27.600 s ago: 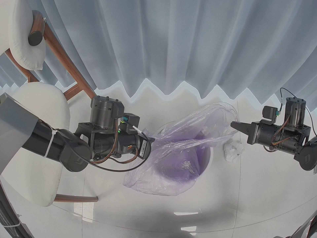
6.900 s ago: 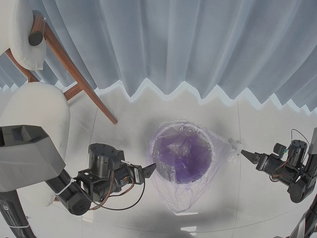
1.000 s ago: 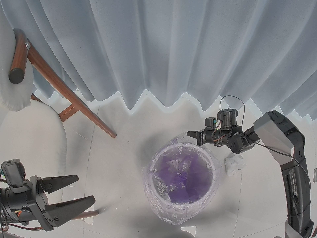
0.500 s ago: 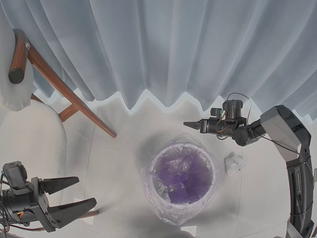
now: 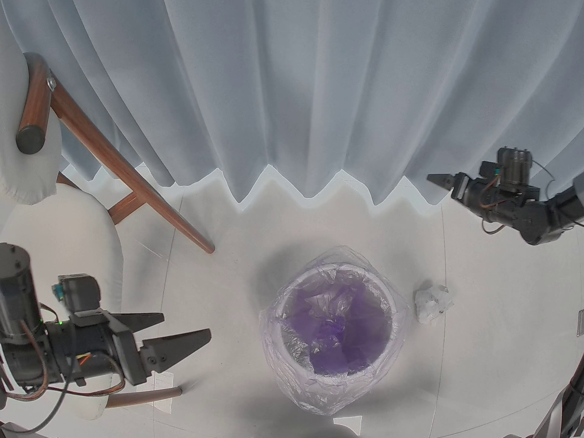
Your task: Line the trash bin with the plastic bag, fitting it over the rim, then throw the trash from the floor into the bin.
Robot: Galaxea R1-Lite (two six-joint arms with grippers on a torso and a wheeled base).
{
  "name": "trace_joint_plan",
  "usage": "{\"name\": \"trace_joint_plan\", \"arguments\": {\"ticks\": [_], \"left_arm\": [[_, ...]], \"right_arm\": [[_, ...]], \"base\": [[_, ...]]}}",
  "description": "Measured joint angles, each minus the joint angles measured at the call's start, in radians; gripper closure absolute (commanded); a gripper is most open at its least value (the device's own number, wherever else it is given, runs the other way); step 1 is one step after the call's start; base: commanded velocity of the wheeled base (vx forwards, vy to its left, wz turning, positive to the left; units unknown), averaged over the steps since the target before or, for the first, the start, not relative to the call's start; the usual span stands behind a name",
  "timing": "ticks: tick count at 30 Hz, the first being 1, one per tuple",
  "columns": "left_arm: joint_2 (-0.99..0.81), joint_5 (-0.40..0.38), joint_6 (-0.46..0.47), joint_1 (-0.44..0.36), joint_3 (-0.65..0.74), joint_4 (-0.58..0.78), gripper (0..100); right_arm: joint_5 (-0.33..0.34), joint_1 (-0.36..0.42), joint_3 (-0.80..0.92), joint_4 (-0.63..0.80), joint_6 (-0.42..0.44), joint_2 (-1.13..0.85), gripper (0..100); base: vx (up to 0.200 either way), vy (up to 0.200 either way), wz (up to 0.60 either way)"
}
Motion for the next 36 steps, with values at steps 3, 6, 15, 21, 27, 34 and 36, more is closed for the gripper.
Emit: {"name": "trace_joint_plan", "arguments": {"ticks": [3,6,15,21,27,34,36], "left_arm": [[0.102,-0.013,-0.016,0.026,-0.029,-0.027,0],[0.201,-0.019,-0.031,0.043,-0.05,-0.069,0],[0.558,-0.015,-0.093,0.08,-0.092,-0.287,0],[0.802,0.019,-0.117,0.093,-0.111,-0.532,0],[0.979,0.077,-0.121,0.09,-0.116,-0.753,0],[1.101,0.108,-0.124,0.09,-0.15,-0.8,0],[1.119,0.112,-0.124,0.091,-0.16,-0.8,0]], "right_arm": [[-0.045,-0.041,0.113,0.003,0.024,-0.137,0],[-0.074,-0.067,0.214,0.006,0.039,-0.274,0],[-0.173,-0.104,0.457,0.097,0.05,-0.704,0],[-0.242,-0.109,0.544,0.167,0.054,-0.915,0],[-0.273,-0.107,0.583,0.191,0.03,-1.019,0],[-0.294,-0.105,0.587,0.197,0.004,-1.066,0],[-0.296,-0.105,0.586,0.197,0.002,-1.071,0]], "base": [[0.0,0.0,0.0],[0.0,0.0,0.0],[0.0,0.0,0.0],[0.0,0.0,0.0],[0.0,0.0,0.0],[0.0,0.0,0.0],[0.0,0.0,0.0]]}}
